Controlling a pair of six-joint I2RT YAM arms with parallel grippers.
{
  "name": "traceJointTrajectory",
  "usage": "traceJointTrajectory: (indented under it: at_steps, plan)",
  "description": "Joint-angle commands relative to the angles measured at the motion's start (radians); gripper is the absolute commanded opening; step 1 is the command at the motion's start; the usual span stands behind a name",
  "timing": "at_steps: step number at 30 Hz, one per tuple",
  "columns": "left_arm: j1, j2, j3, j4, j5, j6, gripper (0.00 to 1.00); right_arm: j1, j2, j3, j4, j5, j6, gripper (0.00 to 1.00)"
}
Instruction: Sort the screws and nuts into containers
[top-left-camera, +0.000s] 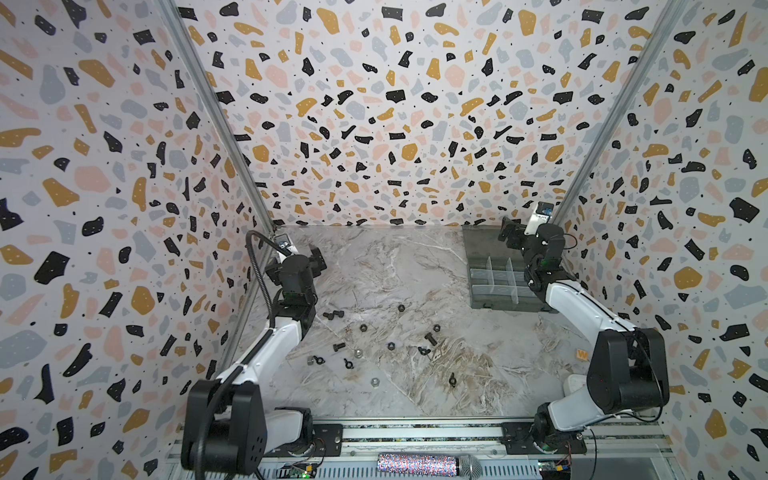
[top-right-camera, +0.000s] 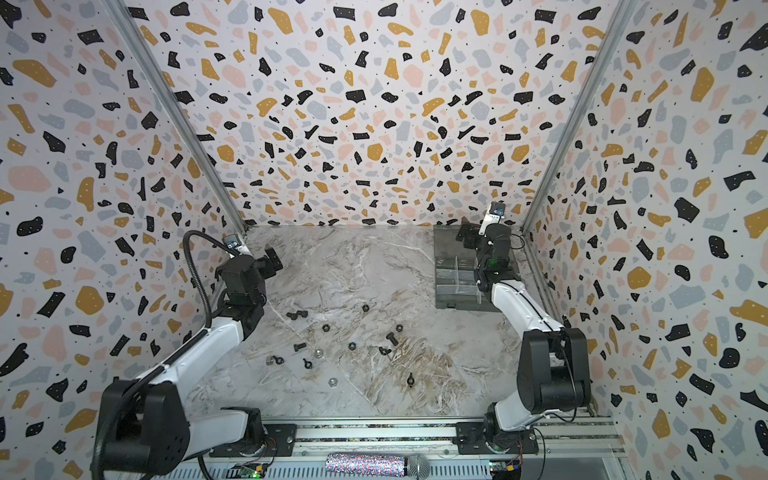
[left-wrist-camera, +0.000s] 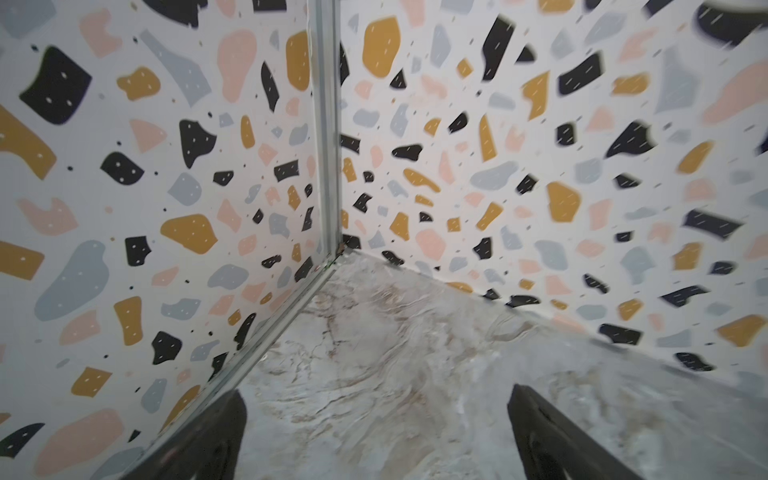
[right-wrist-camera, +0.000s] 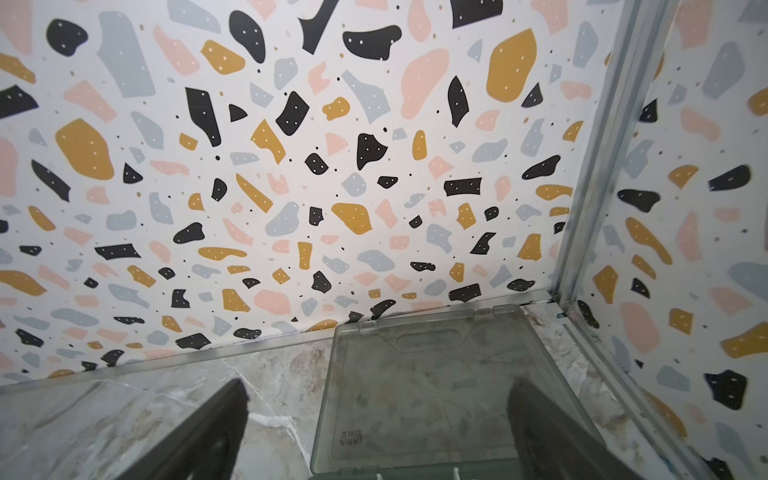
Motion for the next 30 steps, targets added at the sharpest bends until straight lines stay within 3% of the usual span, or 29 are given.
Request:
traceJointTrajectory:
  at_steps: [1,2,7,13,18,24,30]
  plan:
    - [-0.123,-0.08,0.044,-0.052,-0.04,-0.047,1.0,0.116,0.111,0.151,-0.279,0.03,-0.035,1.0]
    - [-0.147,-0.082,0.072,-0.081,-0.057,-0.04,1.0,0.138,0.145,0.19,-0.33,0.043,-0.047,1.0]
    - [-0.232,-0.072,0.26,-0.3,-0.216,-0.078,1.0,0.193,0.263,0.318,-0.536,0.029,0.039,0.73]
    - [-0.231,-0.083,0.348,-0.392,-0.069,-0.02,1.0,0.217,0.372,0.398,-0.699,0.025,0.095,0.57]
    - [-0.231,-0.071,0.383,-0.44,-0.083,0.005,1.0,0.213,0.427,0.414,-0.759,0.017,0.118,0.39]
    - [-0.231,-0.066,0.408,-0.479,-0.098,0.018,1.0,0.202,0.472,0.412,-0.791,-0.018,0.145,0.24]
    - [-0.231,-0.067,0.391,-0.525,-0.093,0.019,1.0,0.204,0.494,0.402,-0.815,-0.039,0.163,0.18]
